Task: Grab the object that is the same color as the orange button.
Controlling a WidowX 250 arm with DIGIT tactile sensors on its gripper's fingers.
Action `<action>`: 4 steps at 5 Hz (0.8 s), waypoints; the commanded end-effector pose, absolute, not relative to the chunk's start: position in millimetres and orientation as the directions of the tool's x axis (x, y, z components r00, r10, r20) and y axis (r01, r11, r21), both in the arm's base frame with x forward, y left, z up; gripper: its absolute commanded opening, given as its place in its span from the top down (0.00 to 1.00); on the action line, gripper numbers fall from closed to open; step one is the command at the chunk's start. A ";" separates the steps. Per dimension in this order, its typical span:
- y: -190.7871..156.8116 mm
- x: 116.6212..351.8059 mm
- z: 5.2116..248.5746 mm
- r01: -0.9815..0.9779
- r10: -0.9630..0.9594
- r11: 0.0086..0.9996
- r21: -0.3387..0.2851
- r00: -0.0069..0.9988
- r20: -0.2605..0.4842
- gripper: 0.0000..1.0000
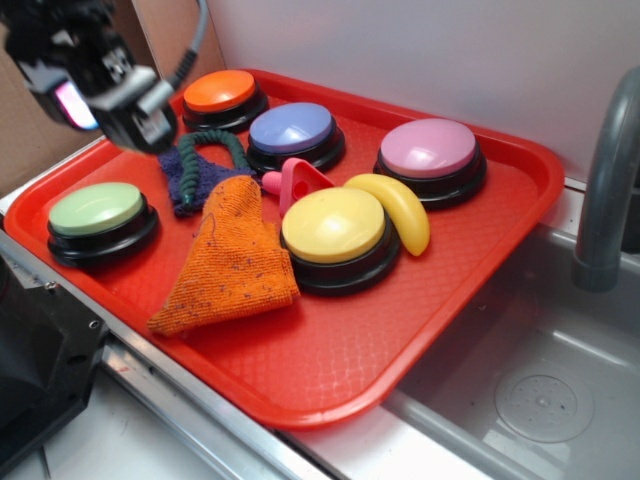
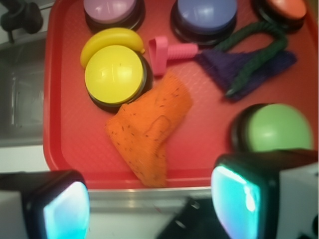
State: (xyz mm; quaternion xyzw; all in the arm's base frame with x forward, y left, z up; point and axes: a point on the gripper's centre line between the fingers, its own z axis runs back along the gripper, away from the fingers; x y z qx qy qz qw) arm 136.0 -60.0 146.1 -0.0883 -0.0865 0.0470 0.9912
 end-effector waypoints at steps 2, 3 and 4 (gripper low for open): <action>-68.7 155.3 68.6 -0.303 0.312 0.950 -0.076 0.935 0.167 0.00; -63.9 155.1 46.6 -0.348 0.352 0.936 -0.048 0.925 0.141 0.00; -65.9 158.5 34.4 -0.347 0.353 0.936 -0.065 0.924 0.149 0.04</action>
